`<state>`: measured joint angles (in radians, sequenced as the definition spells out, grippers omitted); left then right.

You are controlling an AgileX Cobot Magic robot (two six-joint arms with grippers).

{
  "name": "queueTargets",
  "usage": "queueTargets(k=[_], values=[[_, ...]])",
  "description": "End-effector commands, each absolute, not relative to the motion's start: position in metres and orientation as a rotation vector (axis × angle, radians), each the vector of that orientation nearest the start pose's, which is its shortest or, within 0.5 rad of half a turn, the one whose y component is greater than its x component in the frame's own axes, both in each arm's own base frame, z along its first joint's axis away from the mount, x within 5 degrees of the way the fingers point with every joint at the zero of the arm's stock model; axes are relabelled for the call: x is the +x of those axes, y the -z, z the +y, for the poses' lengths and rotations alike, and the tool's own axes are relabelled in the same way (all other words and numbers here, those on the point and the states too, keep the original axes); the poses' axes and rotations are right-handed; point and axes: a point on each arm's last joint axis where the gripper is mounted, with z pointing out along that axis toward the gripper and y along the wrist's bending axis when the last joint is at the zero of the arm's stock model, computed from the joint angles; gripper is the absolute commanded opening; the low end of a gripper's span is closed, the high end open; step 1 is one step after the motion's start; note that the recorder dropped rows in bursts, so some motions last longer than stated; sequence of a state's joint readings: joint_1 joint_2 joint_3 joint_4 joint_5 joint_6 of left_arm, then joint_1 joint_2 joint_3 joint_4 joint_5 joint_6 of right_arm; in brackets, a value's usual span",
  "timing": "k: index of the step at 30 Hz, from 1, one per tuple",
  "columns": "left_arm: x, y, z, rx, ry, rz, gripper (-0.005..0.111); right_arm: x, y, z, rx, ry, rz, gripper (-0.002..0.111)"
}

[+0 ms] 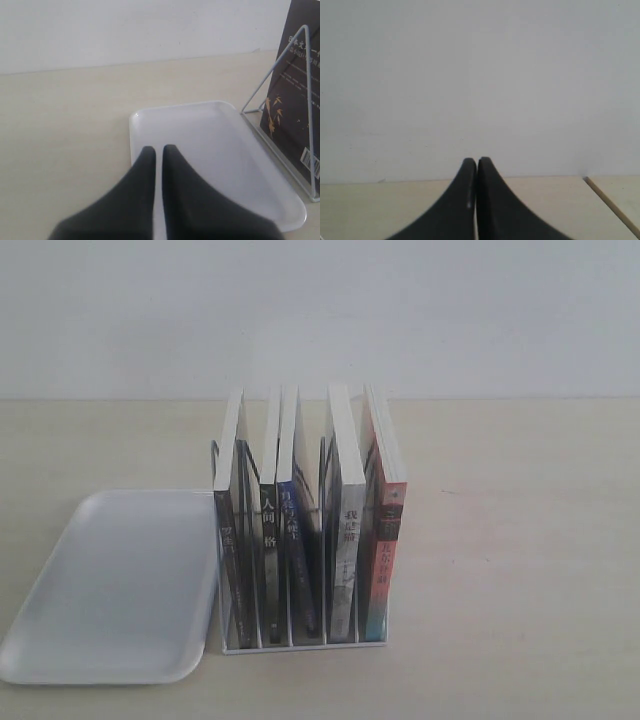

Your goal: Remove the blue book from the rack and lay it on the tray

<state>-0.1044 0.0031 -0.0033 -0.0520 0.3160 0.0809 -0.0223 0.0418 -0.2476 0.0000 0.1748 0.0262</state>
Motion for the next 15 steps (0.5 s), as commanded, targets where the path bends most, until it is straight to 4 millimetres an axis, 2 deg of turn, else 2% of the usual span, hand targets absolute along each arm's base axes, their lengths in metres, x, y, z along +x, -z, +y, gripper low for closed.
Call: queueTargets(k=[1,4,15], values=[[0.0537,-0.1848,-0.0069,0.125,0.068,1.794,0.005,0.0435,-0.2813,-0.0013,0.098,-0.062,1.434,0.000],[0.0537,-0.1848,-0.0069,0.125,0.068,1.794,0.005,0.0435,-0.2813,-0.0013,0.149,-0.121,1.430,0.000],[0.0537,-0.1848,-0.0069,0.125,0.068,1.794,0.005,0.0435,-0.2813,-0.0013,0.149,-0.121,1.430,0.000]])
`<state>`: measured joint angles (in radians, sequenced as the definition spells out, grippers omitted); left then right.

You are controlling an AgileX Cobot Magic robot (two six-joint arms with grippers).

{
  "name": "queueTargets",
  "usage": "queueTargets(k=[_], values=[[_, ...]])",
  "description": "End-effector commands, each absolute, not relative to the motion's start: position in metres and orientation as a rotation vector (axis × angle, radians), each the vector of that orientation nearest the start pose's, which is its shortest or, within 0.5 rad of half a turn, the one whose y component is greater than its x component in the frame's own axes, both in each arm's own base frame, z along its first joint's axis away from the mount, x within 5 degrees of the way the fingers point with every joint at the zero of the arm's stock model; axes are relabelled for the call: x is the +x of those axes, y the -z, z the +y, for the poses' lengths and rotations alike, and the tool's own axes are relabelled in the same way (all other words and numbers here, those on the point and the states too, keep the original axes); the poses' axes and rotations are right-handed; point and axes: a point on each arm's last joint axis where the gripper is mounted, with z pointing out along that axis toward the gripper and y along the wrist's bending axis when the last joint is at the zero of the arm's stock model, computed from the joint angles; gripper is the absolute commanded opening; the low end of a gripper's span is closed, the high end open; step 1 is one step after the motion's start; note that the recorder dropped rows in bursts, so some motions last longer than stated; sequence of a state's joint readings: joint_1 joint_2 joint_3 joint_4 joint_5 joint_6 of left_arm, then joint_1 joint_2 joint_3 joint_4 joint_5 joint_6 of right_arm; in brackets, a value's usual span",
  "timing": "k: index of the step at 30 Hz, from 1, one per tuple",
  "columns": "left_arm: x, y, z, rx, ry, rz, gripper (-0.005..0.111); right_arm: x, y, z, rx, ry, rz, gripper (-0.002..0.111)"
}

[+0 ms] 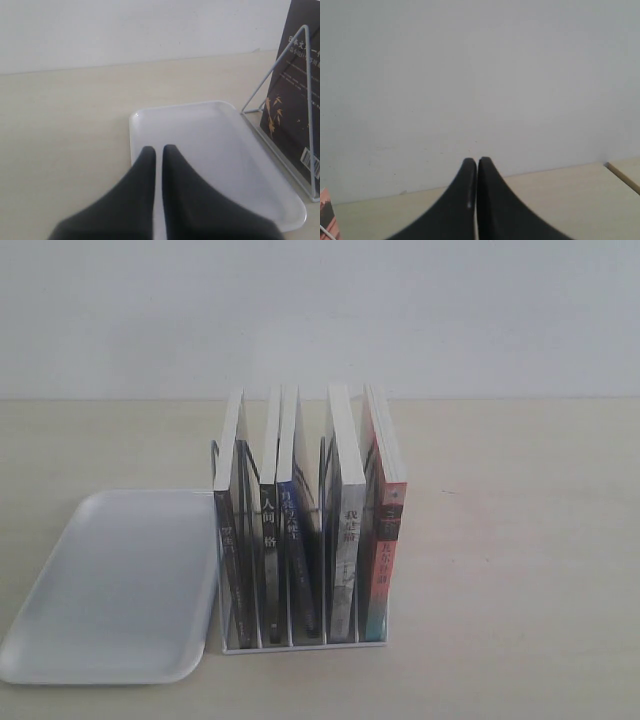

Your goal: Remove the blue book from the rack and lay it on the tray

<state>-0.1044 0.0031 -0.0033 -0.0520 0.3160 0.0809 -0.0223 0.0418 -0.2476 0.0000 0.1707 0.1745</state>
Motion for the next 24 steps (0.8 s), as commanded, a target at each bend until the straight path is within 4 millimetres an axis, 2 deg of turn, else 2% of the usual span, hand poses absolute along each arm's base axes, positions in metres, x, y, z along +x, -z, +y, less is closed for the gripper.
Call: queueTargets(k=[1,9,20,24], values=[[0.0537,-0.1848,-0.0069,0.125,0.068,1.794,0.005,0.0435,-0.2813,-0.0013,0.146,-0.118,1.431,0.000],[0.0537,-0.1848,-0.0069,0.125,0.068,1.794,0.005,0.0435,-0.2813,-0.0013,0.146,-0.118,1.431,0.000],[0.0537,-0.1848,-0.0069,0.125,0.068,1.794,0.005,0.0443,-0.2810,-0.0014,0.055,-0.014,1.441,0.000],[0.0537,-0.1848,-0.0069,0.125,0.068,1.794,0.005,0.0474,-0.2889,0.0000,-0.007,0.007,1.483,0.000]])
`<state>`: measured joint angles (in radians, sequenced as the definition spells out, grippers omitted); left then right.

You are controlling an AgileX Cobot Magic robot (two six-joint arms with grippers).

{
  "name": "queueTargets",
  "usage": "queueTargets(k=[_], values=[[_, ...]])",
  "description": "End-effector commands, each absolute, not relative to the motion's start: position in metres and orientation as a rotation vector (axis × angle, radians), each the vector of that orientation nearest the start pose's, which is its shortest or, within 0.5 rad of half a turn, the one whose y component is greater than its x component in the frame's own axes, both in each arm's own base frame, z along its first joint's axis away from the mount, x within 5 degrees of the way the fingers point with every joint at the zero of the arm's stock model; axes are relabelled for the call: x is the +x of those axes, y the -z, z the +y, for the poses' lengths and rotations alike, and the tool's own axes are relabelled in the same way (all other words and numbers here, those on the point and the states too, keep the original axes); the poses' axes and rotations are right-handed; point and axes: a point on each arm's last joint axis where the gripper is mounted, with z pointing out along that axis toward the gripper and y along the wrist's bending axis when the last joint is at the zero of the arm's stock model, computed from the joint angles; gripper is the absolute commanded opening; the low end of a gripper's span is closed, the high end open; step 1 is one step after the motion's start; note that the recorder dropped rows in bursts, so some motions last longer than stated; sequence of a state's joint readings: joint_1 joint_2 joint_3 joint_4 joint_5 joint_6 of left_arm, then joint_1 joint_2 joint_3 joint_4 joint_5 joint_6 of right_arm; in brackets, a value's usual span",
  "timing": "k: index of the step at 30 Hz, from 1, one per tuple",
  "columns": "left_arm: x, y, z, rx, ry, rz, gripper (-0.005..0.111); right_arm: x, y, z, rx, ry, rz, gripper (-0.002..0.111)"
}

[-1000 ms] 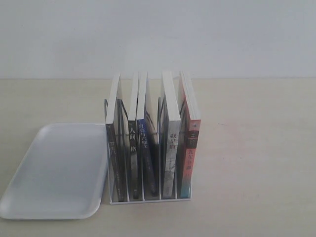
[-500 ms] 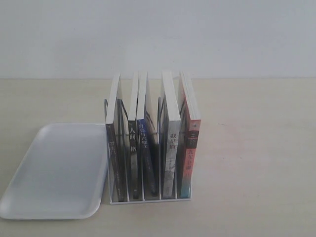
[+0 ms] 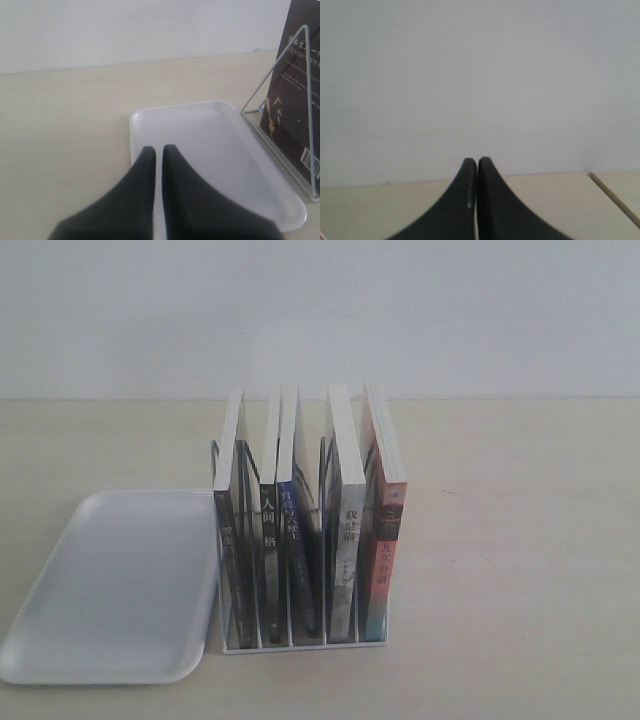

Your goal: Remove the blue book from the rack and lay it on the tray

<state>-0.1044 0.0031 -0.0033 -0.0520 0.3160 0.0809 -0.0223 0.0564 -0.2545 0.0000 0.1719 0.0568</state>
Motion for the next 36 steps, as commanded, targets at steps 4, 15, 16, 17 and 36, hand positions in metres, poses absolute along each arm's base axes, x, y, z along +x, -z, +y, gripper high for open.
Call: queueTargets(k=[4,15,16,17,36], values=[[0.054,-0.185,-0.007,0.125,0.068,1.794,0.005,0.055,-0.308,0.006,-0.138,-0.008,1.581,0.000],[0.054,-0.185,-0.007,0.125,0.068,1.794,0.005,0.096,-0.351,0.054,-0.510,-0.405,1.918,0.000],[0.054,-0.185,-0.007,0.125,0.068,1.794,0.005,0.099,-0.354,0.059,-0.535,-0.445,1.946,0.000],[0.054,-0.185,-0.007,0.125,0.068,1.794,0.005,0.103,-0.358,0.064,-0.558,-0.488,1.969,0.000],[0.054,-0.185,-0.007,0.125,0.068,1.794,0.005,0.162,-0.369,0.200,-0.733,-0.730,2.130,0.000]])
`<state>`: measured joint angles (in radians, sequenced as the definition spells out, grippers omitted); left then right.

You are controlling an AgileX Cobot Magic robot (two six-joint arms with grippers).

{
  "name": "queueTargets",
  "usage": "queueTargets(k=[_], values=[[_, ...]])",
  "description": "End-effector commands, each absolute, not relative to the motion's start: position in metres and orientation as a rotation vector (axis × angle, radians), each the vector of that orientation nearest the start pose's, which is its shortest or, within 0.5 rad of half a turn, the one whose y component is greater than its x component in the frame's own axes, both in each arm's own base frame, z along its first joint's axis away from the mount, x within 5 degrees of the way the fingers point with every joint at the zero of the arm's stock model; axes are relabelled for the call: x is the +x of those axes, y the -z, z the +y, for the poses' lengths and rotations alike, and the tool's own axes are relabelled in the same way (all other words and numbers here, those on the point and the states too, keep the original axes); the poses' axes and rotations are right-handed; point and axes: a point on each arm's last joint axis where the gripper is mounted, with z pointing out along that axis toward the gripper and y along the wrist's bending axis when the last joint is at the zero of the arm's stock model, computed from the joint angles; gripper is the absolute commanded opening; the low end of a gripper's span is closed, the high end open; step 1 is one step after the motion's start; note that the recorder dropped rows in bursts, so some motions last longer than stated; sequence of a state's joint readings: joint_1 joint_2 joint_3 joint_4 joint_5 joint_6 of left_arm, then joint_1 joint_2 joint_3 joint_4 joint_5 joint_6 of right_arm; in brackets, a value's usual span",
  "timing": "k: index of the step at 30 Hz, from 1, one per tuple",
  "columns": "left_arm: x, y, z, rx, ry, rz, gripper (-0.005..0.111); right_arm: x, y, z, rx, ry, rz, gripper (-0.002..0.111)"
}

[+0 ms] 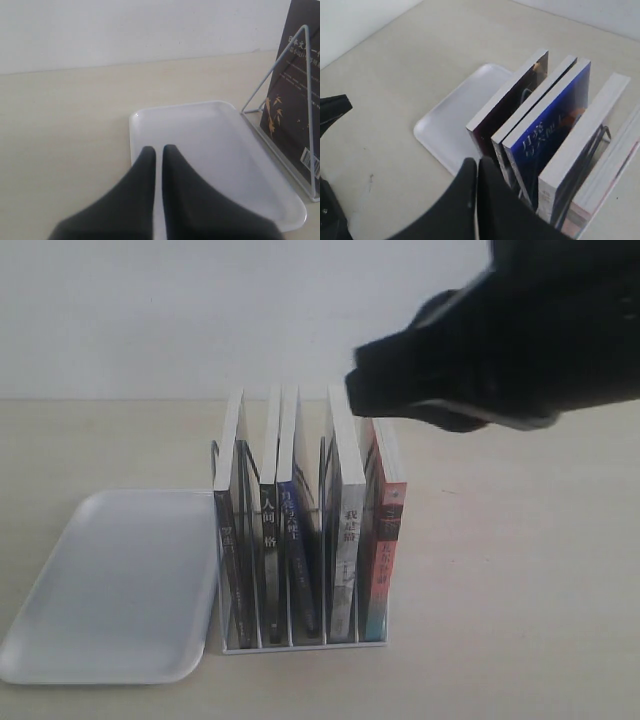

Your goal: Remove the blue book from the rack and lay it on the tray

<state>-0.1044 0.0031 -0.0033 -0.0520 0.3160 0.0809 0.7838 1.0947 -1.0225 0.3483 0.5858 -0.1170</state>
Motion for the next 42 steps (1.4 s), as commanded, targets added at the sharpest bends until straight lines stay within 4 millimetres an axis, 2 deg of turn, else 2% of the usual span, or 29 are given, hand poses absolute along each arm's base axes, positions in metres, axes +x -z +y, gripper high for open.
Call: queueTargets(k=[1,3,5,8,9,11,13,14,18,28,34,37,42], values=[[0.054,-0.185,-0.007,0.125,0.068,1.794,0.005,0.167,-0.369,0.216,-0.752,-0.693,2.199,0.000],[0.054,-0.185,-0.007,0.125,0.068,1.794,0.005,0.177,-0.369,0.238,-0.738,-0.631,2.311,0.000],[0.054,-0.185,-0.007,0.125,0.068,1.794,0.005,0.188,-0.374,0.256,-0.739,-0.568,2.340,0.000],[0.054,-0.185,-0.007,0.125,0.068,1.794,0.005,0.202,-0.376,0.270,-0.698,-0.535,2.349,0.000],[0.054,-0.185,-0.007,0.125,0.068,1.794,0.005,0.209,-0.374,0.275,-0.678,-0.501,2.347,0.004],[0.054,-0.185,-0.007,0.125,0.068,1.794,0.005,0.217,-0.366,0.281,-0.668,-0.456,2.357,0.018],[0.054,-0.185,-0.007,0.125,0.068,1.794,0.005,0.221,-0.357,0.287,-0.678,-0.444,2.371,0.044],[0.054,-0.185,-0.007,0.125,0.068,1.794,0.005,0.222,-0.352,0.289,-0.680,-0.436,2.383,0.050],[0.054,-0.185,-0.007,0.125,0.068,1.794,0.005,0.226,-0.346,0.291,-0.638,-0.426,2.411,0.050],[0.054,-0.185,-0.007,0.125,0.068,1.794,0.005,0.227,-0.344,0.292,-0.584,-0.442,2.432,0.050],[0.054,-0.185,-0.007,0.125,0.068,1.794,0.005,0.225,-0.346,0.297,-0.547,-0.551,2.435,0.049],[0.054,-0.185,-0.007,0.125,0.068,1.794,0.005,0.226,-0.343,0.303,-0.587,-0.591,2.416,0.043],[0.054,-0.185,-0.007,0.125,0.068,1.794,0.005,0.229,-0.337,0.307,-0.542,-0.588,2.452,0.043]])
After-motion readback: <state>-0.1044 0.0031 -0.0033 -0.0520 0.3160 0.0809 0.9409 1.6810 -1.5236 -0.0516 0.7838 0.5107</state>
